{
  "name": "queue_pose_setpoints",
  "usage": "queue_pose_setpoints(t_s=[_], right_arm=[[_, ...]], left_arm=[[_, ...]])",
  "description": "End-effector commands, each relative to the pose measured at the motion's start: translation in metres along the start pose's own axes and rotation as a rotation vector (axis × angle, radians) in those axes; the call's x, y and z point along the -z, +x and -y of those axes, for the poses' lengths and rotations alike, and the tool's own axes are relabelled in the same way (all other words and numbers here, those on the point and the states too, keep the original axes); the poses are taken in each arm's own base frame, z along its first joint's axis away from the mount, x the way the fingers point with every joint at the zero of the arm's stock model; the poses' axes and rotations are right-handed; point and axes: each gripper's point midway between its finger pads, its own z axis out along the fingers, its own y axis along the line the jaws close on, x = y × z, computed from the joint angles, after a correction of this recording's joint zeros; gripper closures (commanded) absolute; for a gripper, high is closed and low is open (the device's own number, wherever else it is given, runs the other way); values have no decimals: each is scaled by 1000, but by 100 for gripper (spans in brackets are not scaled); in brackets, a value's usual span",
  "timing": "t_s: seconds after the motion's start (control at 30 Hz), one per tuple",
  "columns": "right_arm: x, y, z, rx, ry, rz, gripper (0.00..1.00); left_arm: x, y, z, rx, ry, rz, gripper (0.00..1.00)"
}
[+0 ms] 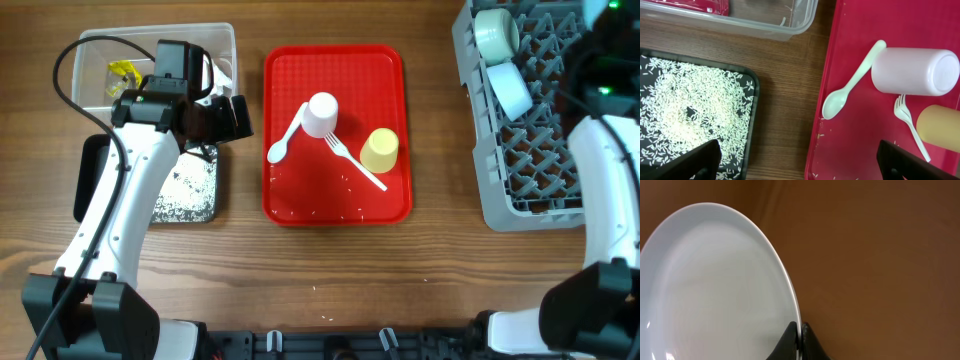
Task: Sort waste into correct bins and load items into the dishwasher rack
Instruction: 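Set the plate upright in the rack slots and open the right gripper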
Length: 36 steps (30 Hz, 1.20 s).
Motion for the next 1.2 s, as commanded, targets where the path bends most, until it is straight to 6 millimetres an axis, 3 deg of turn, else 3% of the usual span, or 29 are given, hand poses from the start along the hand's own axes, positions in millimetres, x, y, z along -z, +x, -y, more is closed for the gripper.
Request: queue_pose_setpoints(t_s=[0.0, 0.13, 0.27, 0.47, 0.63, 0.67, 0.7, 0.77, 0.9, 1.0, 1.1, 1.17], right_arm=[[-27, 24, -24, 161, -124, -8, 96], [-41, 44, -71, 374, -341, 61, 96], [-51, 73, -109, 564, -436, 85, 95], [-67, 105, -137, 593, -452, 67, 96], [-68, 112, -142, 562, -461, 48, 93], [-68, 111, -142, 559, -460, 50, 65], [-67, 111, -142, 549, -460, 47, 0], [-68, 110, -141, 513, -455, 38, 0], [-64, 95, -130, 346, -436, 24, 0], [-54, 64, -115, 269, -431, 75, 0], [-30, 20, -98, 154, -440, 145, 0], [6, -12, -98, -47, -564, 166, 0]], left_arm=[[-1, -1, 1, 15, 10, -3, 0], [-1, -1, 1, 15, 10, -3, 0], [-1, -1, 1, 15, 10, -3, 0], [-1, -1, 1, 15, 10, -3, 0], [-1, -1, 1, 15, 10, -3, 0], [-1, -1, 1, 15, 10, -3, 0], [-1, -1, 1, 15, 10, -3, 0], [-1, -1, 1, 15, 10, -3, 0], [-1, -1, 1, 15, 10, -3, 0], [-1, -1, 1, 15, 10, -3, 0], [-1, -1, 1, 15, 10, -3, 0], [-1, -1, 1, 15, 10, -3, 0]])
